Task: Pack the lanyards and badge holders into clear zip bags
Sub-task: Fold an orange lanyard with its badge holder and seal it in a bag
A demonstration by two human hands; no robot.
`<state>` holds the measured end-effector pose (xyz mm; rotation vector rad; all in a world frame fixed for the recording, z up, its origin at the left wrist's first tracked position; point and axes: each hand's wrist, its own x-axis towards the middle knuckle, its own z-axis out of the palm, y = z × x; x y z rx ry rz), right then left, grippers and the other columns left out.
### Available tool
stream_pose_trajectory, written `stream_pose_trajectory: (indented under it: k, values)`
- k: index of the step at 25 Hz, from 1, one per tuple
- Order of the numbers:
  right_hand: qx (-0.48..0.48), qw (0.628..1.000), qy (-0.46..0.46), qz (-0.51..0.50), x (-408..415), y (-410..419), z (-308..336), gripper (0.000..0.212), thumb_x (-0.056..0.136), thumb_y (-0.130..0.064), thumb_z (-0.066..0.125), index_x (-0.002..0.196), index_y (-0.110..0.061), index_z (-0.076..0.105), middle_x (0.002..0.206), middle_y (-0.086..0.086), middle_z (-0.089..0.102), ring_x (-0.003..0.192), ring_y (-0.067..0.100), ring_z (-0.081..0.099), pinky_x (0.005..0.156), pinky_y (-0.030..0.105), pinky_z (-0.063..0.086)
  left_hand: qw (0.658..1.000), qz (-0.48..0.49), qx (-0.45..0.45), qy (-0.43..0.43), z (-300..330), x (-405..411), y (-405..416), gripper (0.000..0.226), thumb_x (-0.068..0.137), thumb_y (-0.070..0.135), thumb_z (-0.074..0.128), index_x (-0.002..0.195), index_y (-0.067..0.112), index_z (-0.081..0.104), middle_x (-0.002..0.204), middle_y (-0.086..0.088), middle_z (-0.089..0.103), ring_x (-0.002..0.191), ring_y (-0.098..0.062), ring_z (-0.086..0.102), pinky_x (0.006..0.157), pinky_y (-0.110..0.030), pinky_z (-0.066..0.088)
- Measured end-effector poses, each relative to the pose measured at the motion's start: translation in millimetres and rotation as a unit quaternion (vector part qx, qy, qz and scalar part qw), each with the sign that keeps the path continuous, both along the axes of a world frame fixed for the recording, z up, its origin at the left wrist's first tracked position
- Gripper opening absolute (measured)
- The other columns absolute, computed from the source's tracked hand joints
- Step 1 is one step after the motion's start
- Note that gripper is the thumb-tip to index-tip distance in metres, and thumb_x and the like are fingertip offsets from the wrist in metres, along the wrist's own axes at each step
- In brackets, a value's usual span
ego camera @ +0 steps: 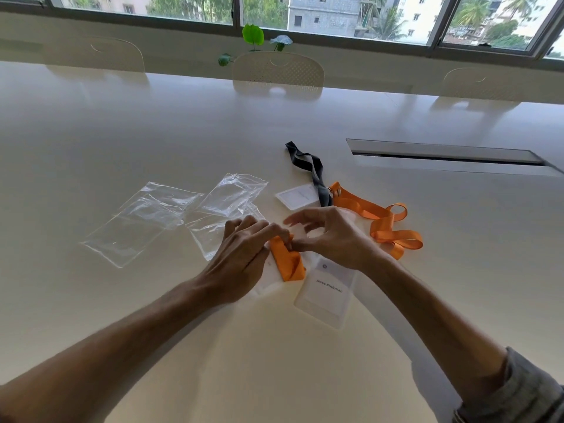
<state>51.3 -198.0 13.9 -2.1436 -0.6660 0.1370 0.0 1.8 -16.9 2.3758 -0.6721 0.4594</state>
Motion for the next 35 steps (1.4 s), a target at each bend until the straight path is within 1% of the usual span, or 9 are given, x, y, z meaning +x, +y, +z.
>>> stream_pose_trajectory:
  k: [5,9,12,17,20,23,27,31,35]
  values:
    - [0.041,0.999,-0.013,-0.01,-5,8,-4,0.026,0.061,-0.059,0.071,0.076,-0.04,0.062,0.078,-0.016,0.064,0.075,0.01,0.065,0.065,0.016,0.054,0.999,0.01,-0.034,0.027,9,0,1,0.033,0.085,0.009,0.044,0.114,0.024,0.053,0.08,0.001,0.051,0.085,-0.012,0.045,0.088,-0.025,0.028]
    - [0.052,0.999,0.004,-0.001,-6,8,-7,0.015,0.076,-0.041,0.076,0.085,-0.037,0.065,0.086,-0.012,0.067,0.082,0.012,0.067,0.068,0.014,0.054,0.984,0.015,-0.115,0.138,12,3,12,0.035,0.083,0.01,0.057,0.113,0.028,0.055,0.088,0.002,0.061,0.086,-0.009,0.058,0.072,-0.021,0.045]
    - [0.047,0.998,0.034,0.018,-7,6,-5,0.017,0.076,-0.047,0.07,0.092,-0.041,0.067,0.093,-0.019,0.068,0.091,0.009,0.067,0.076,0.018,0.056,0.977,0.027,-0.141,0.16,10,2,13,0.03,0.08,0.018,0.057,0.108,0.029,0.06,0.091,0.003,0.065,0.087,-0.011,0.063,0.07,-0.019,0.048]
    - [0.067,0.995,0.068,0.017,-4,4,-3,0.014,0.084,-0.029,0.071,0.091,-0.041,0.068,0.091,-0.018,0.069,0.085,0.004,0.068,0.07,0.018,0.054,0.964,0.03,-0.188,0.185,5,3,9,0.026,0.087,0.017,0.061,0.108,0.033,0.061,0.098,-0.002,0.064,0.091,-0.018,0.064,0.076,-0.037,0.054]
    - [0.07,0.995,0.069,0.016,-4,3,-4,0.015,0.083,-0.025,0.073,0.089,-0.039,0.068,0.091,-0.015,0.069,0.088,0.009,0.069,0.076,0.022,0.058,0.961,0.021,-0.2,0.191,5,2,7,0.028,0.089,0.014,0.065,0.108,0.033,0.06,0.097,-0.002,0.063,0.087,-0.017,0.063,0.072,-0.033,0.054]
    - [0.082,0.995,0.058,0.004,-6,4,-4,0.014,0.08,-0.027,0.077,0.082,-0.039,0.069,0.088,-0.013,0.07,0.086,0.01,0.069,0.076,0.022,0.058,0.959,0.005,-0.209,0.193,7,0,4,0.034,0.086,0.008,0.068,0.108,0.034,0.06,0.1,-0.002,0.059,0.085,-0.016,0.061,0.067,-0.022,0.05]
    - [0.104,0.993,0.021,-0.058,-10,11,-10,0.013,0.073,-0.035,0.082,0.075,-0.033,0.069,0.079,-0.009,0.07,0.078,0.007,0.067,0.066,0.015,0.055,0.958,-0.023,-0.211,0.191,13,-2,-1,0.039,0.082,0.002,0.073,0.111,0.024,0.058,0.106,-0.006,0.054,0.091,-0.02,0.059,0.066,-0.015,0.048]
    - [0.108,0.99,-0.001,-0.089,-11,19,-18,0.022,0.074,-0.037,0.081,0.078,-0.02,0.068,0.079,0.001,0.068,0.076,0.016,0.067,0.066,0.024,0.056,0.952,-0.041,-0.219,0.21,19,-3,-1,0.038,0.081,0.0,0.073,0.113,0.014,0.057,0.106,0.002,0.051,0.087,-0.019,0.058,0.065,-0.015,0.049]
    - [0.06,0.997,0.025,-0.05,-10,12,-10,0.013,0.077,-0.046,0.075,0.082,-0.035,0.069,0.081,-0.011,0.069,0.076,0.0,0.066,0.061,0.011,0.05,0.955,-0.045,-0.204,0.208,19,-1,5,0.036,0.084,0.0,0.07,0.114,0.016,0.059,0.11,0.0,0.056,0.097,-0.013,0.058,0.075,-0.014,0.046]
